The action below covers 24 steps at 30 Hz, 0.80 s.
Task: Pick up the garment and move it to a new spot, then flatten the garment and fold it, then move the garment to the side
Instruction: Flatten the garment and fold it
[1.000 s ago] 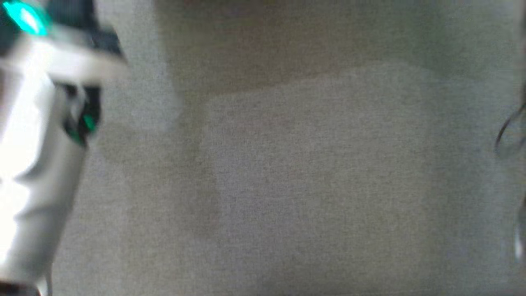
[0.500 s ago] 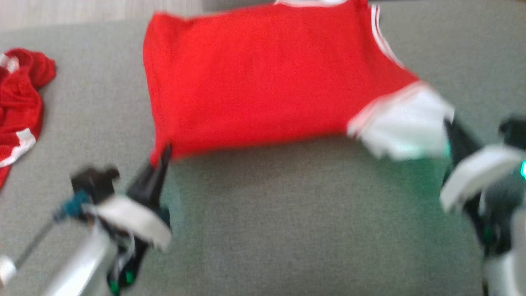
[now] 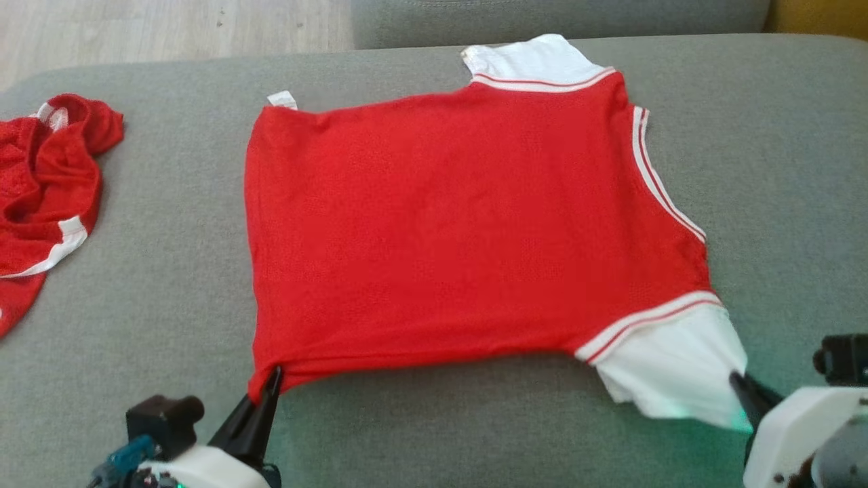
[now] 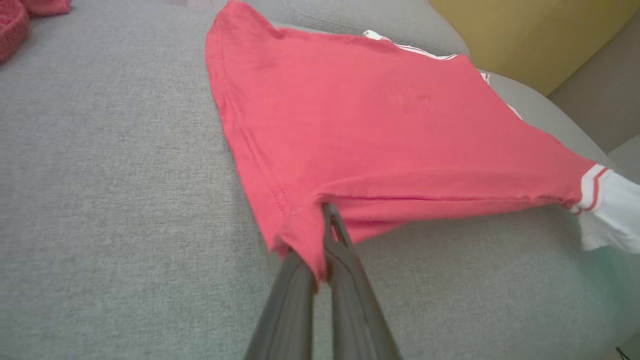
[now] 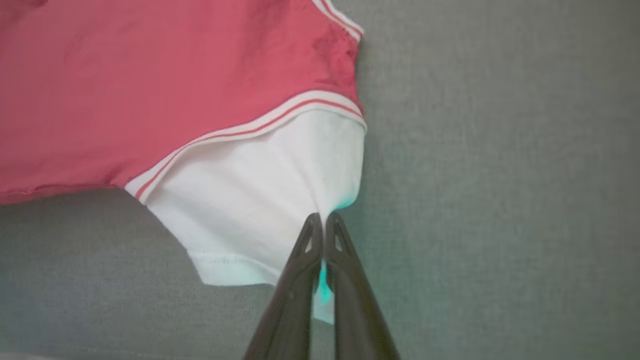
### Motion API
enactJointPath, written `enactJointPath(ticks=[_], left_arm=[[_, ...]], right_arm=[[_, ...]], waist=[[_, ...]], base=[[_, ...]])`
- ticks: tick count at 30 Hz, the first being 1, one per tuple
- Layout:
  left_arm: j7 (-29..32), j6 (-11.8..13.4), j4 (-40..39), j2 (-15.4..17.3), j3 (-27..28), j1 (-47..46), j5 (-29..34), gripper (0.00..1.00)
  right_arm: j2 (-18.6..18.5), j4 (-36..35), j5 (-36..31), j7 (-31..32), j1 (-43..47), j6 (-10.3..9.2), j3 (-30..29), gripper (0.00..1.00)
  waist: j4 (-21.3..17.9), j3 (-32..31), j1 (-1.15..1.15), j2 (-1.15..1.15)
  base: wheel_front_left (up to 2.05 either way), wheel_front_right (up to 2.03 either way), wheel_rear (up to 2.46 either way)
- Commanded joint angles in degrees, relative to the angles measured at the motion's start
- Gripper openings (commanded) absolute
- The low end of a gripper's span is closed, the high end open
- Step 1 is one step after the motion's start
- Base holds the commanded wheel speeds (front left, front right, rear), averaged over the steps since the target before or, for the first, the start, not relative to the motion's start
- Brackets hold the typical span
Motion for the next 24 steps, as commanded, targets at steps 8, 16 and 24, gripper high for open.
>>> enactJointPath(ticks=[8,16,24], left_arm=[[-0.2,1.8,-3.8,2.3,3.0,-1.4,1.0,0.0],[-1.7,1.0,-2.1,-1.1,3.3,-5.8,0.9,0.0],[-2.4,-1.0,4.2,-4.9,2.8,-11.5,0.5,0.0]], right_arm=[[-0.9,-6.3,0.7,-0.8,-3.3,0.41,1.5,0.0],[-6.0,1.0,0.7,-8.0,-15.9,0.41,6.4,0.0],[-10.5,10.7,3.6,-7.3,-26.8,0.41,9.8,0.0]], waist=[[0.0,-0.6,0.0,0.0],[-0.7,0.4,0.0,0.0],[0.8,3.5,0.0,0.0]], base=[[0.0,0.0,0.0],[0.0,0.0,0.0],[0.0,0.0,0.0]])
